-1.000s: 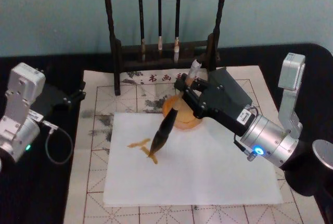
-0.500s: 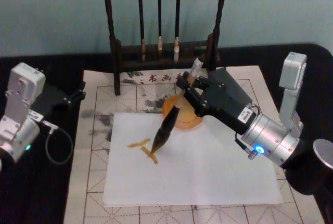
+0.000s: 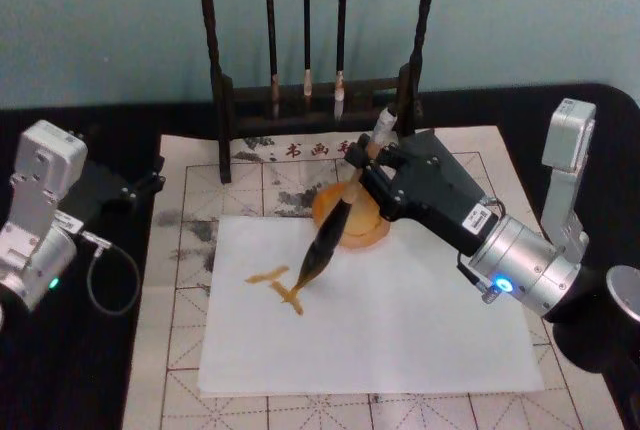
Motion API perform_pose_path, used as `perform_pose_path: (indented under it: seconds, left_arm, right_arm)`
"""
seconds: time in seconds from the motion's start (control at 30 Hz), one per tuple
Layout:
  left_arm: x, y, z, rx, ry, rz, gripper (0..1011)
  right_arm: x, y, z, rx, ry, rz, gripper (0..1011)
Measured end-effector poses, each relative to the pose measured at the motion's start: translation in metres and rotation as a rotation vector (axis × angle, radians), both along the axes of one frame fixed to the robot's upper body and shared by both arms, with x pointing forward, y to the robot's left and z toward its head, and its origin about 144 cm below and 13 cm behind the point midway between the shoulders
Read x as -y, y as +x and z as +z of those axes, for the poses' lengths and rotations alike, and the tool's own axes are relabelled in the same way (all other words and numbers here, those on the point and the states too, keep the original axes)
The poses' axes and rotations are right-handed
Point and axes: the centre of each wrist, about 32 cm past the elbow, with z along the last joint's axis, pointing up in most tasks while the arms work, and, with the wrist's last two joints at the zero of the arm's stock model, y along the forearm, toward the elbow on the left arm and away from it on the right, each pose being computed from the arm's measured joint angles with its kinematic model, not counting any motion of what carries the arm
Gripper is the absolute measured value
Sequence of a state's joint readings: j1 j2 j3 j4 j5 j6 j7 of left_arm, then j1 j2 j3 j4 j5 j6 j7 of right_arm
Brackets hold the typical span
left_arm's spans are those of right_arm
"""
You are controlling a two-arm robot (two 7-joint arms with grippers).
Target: Pick up the brush from the inkstone, write on the paper, then place the brush back to its original position.
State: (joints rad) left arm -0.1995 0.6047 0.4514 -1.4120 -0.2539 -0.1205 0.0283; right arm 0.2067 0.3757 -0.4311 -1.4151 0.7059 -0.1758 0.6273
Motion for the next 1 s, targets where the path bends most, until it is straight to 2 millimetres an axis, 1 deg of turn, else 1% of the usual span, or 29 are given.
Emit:
perform_pose_path:
  seconds: [0.3,0.53,0.8,1.0]
  left_arm:
    - [0.0,0.0,0.0,0.0,0.0,0.0,1001]
    - [0.0,0.0,0.0,0.0,0.0,0.0,1001]
    - [0.0,0.0,0.0,0.0,0.0,0.0,1001]
    - [0.0,0.0,0.0,0.0,0.0,0.0,1001]
  right_arm:
    - [0.002,0.0,0.001,0.008,0.001,-0.008,195]
    - [0.005,-0.003,0.007,0.021,0.022,-0.007,195]
    - [0.01,-0.001,0.02,0.008,0.076,-0.031,195]
    - [0.017,0.007,0.032,-0.019,0.141,-0.089,195]
